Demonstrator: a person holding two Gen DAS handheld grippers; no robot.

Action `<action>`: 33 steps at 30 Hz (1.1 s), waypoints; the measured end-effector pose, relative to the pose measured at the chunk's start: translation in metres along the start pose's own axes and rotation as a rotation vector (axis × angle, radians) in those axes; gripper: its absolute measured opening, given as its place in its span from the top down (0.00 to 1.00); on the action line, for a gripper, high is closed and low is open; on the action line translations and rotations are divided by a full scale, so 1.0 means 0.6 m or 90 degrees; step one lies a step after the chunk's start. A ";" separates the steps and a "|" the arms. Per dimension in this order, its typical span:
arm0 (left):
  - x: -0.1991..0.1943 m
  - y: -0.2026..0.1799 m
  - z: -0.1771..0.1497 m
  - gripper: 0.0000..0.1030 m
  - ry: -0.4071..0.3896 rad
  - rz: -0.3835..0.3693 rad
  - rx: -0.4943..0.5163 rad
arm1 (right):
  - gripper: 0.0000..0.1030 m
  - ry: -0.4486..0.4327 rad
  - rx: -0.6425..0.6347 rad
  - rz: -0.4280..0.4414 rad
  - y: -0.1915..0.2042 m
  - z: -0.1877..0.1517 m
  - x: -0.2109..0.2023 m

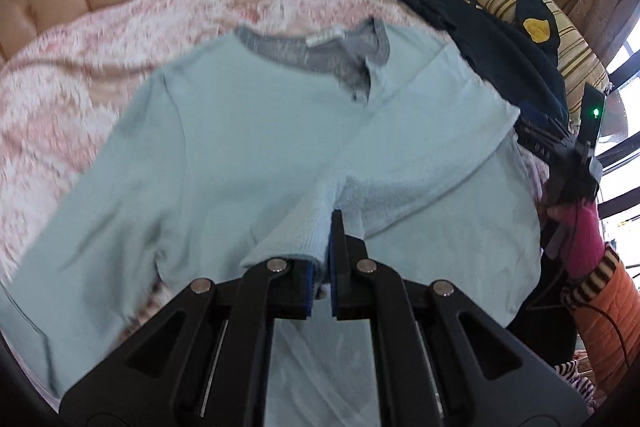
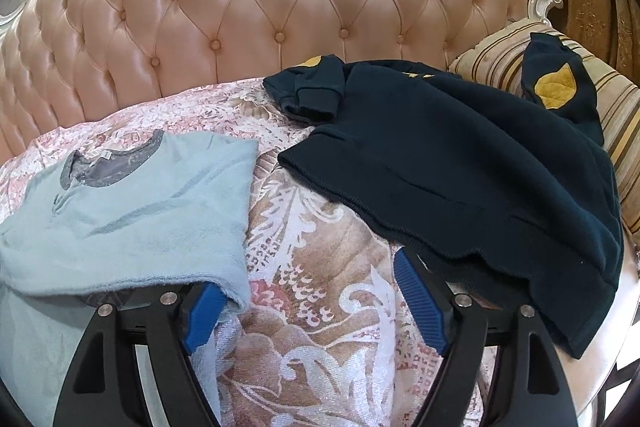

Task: Fold clothes

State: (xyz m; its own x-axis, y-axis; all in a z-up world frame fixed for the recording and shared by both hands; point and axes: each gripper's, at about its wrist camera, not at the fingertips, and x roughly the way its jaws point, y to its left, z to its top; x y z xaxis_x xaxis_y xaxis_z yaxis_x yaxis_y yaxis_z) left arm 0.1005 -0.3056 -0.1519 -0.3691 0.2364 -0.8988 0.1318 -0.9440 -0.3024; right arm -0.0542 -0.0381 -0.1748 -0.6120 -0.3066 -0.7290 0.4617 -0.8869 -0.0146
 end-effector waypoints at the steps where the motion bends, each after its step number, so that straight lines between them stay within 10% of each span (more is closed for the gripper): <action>1: 0.007 0.002 -0.004 0.93 0.012 -0.001 -0.003 | 0.22 0.001 0.000 0.000 0.000 0.000 0.001; 8: -0.044 -0.015 0.046 0.92 -0.042 0.024 0.002 | 0.21 0.007 -0.002 -0.004 0.001 -0.002 0.002; 18: -0.225 -0.168 0.169 0.92 -0.215 0.079 0.210 | 0.19 0.002 -0.014 -0.004 0.007 -0.003 0.001; 23: -0.103 -0.072 0.141 0.92 -0.121 0.177 0.155 | 0.19 0.011 -0.001 0.002 0.001 -0.003 0.005; 33: 0.034 0.056 0.056 0.92 0.026 0.085 0.014 | 0.19 0.010 -0.021 0.008 0.009 -0.005 0.004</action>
State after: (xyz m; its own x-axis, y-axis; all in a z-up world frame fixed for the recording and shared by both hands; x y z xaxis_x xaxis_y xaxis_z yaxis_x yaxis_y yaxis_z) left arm 0.0665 -0.3401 -0.1695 -0.3118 0.1166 -0.9430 0.1575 -0.9724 -0.1723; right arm -0.0512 -0.0427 -0.1787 -0.5958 -0.3117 -0.7402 0.4899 -0.8713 -0.0275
